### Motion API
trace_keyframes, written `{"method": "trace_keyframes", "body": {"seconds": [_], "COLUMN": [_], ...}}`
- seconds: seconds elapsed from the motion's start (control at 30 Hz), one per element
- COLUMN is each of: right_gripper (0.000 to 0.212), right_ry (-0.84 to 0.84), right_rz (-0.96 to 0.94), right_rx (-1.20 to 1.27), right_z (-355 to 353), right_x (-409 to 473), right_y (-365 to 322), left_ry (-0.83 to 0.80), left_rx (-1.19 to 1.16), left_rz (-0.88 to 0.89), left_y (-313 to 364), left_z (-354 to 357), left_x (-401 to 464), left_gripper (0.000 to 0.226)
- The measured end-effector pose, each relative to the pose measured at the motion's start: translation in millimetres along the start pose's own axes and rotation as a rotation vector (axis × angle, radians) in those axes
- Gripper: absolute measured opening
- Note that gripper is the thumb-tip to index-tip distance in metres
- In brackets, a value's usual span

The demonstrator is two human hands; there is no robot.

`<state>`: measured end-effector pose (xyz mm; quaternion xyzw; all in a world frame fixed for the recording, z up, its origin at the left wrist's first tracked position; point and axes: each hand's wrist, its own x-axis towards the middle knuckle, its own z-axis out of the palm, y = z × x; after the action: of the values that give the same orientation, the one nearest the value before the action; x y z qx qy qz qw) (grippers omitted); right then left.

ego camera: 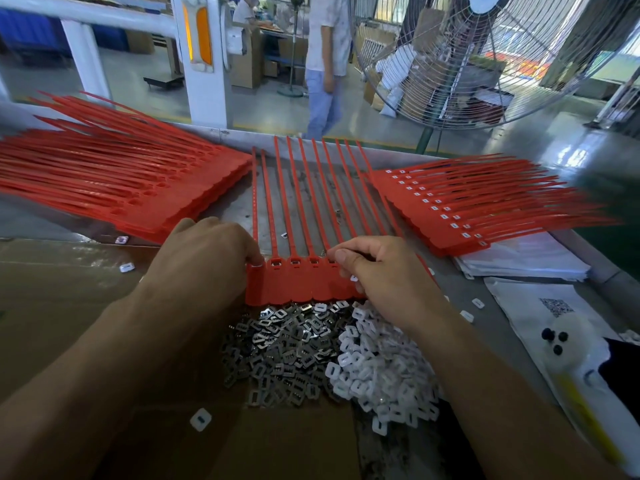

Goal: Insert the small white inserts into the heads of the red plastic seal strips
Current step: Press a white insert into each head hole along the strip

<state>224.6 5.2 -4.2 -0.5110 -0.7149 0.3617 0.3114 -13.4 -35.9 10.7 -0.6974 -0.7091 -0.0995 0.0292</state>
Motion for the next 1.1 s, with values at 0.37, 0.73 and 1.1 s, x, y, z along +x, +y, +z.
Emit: {"method": "trace_keyframes", "body": {"seconds": [0.37,0.73,1.1], "right_gripper": [0.015,0.016,0.015], "right_ry": [-0.001,-0.02,-0.048], "right_rz": [-0.001,0.033,0.038], "right_rx": [-0.022,-0.038,-0.049], "right_z": [1,0,2], "right_x": [0,-2,-1], "right_y": [-1,-2,-2], "left_ry": [-0.028,-0.056,-0.057], "left_rx": [0.007,-0.016,0.081], "left_rz": [0.053,0.057,0.072], "left_y": [3,7,16], "left_z": [-2,-6,-6], "left_x": [-3,-6,-13], "left_gripper": [0.033,0.035,0.029]}}
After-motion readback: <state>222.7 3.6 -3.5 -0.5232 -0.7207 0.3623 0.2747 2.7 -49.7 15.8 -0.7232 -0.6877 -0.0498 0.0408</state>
